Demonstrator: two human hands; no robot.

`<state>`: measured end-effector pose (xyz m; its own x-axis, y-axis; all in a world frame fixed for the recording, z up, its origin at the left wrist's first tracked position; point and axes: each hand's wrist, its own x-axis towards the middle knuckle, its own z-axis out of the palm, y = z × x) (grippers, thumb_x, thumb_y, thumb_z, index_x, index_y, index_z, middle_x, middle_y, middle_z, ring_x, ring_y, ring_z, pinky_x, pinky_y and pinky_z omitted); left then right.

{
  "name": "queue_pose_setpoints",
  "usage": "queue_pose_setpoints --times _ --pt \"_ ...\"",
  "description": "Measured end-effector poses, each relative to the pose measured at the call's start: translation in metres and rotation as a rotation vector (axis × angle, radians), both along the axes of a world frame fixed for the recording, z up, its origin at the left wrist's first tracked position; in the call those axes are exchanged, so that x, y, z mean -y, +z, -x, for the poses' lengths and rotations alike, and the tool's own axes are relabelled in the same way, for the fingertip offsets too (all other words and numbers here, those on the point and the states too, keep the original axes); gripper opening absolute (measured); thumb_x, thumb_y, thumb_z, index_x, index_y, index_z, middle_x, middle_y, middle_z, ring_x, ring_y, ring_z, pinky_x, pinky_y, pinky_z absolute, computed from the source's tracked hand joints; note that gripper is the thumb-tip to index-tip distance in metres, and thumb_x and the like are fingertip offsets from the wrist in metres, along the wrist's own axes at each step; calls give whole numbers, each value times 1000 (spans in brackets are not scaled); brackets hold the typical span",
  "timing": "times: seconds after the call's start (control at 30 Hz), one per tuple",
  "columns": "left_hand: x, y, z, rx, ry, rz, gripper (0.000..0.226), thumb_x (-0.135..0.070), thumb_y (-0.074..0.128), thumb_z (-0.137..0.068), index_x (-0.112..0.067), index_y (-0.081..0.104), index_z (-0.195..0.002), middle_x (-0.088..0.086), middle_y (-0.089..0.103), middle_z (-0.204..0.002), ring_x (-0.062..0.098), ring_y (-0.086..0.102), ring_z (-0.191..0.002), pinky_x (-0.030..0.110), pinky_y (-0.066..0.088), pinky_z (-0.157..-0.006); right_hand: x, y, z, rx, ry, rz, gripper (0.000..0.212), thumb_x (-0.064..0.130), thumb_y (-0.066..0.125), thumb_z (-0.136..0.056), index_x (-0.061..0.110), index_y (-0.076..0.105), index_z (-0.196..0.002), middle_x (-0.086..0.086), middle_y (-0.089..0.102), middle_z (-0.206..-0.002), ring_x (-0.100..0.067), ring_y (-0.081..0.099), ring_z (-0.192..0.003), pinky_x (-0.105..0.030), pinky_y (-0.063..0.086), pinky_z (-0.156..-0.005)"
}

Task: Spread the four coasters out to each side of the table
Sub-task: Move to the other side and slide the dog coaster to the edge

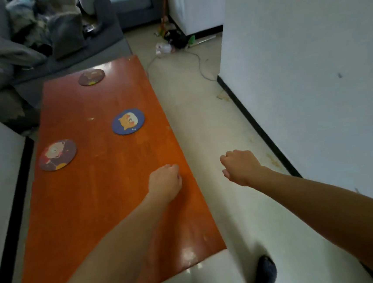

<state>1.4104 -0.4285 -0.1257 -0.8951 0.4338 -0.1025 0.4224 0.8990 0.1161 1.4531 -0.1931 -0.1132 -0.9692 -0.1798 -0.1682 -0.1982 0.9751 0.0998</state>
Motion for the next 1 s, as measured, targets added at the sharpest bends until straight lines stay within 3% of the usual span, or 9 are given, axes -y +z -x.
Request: queue_pose_setpoints --times 0.17,0.33,0.53,0.67,0.77,0.87,1.0 --pt "-87 -3 3 42 97 -7 15 -23 46 -90 -14 58 -87 5 62 -87 26 61 -79 34 47 -63 -95 10 26 -9 64 -17 17 28 52 -88 13 56 -95 -7 61 -92 -26 59 -79 -34 33 -56" --pt "-118 6 25 31 191 -5 14 -23 48 -89 -15 59 -87 3 62 -87 25 62 -78 34 48 -63 -142 15 80 -33 123 -12 17 28 52 -88 13 56 -96 -7 61 -93 -26 58 -80 -35 34 -57" --pt "-99 0 81 5 351 8 14 -24 48 -89 -16 56 -82 1 58 -79 24 60 -70 35 52 -60 -115 7 165 -6 288 64 16 26 51 -87 13 56 -94 -9 63 -93 -28 59 -83 -35 38 -61" --pt "-89 -16 136 21 448 -17 13 -25 48 -91 -17 53 -82 1 55 -80 21 57 -72 37 54 -67 -87 4 234 -14 394 90 14 23 49 -88 12 56 -94 -10 64 -94 -31 61 -85 -36 42 -62" --pt "-83 -21 176 39 509 -56 16 -26 45 -92 -19 48 -78 -1 52 -76 18 53 -68 34 50 -62 -70 8 283 2 460 108 15 24 49 -88 12 55 -95 -9 63 -93 -30 61 -85 -34 39 -61" --pt "-75 -18 210 79 557 -96 16 -27 44 -93 -17 50 -82 3 56 -81 23 56 -74 38 53 -67 -53 15 330 20 552 112 15 26 48 -89 13 54 -94 -7 60 -89 -27 60 -80 -31 35 -59" --pt "-57 -16 244 95 680 -90 16 -26 43 -93 -17 46 -81 6 58 -84 26 58 -77 38 51 -67 -28 21 395 52 636 124 15 26 49 -92 12 54 -96 -7 59 -91 -19 47 -70 -29 31 -59"
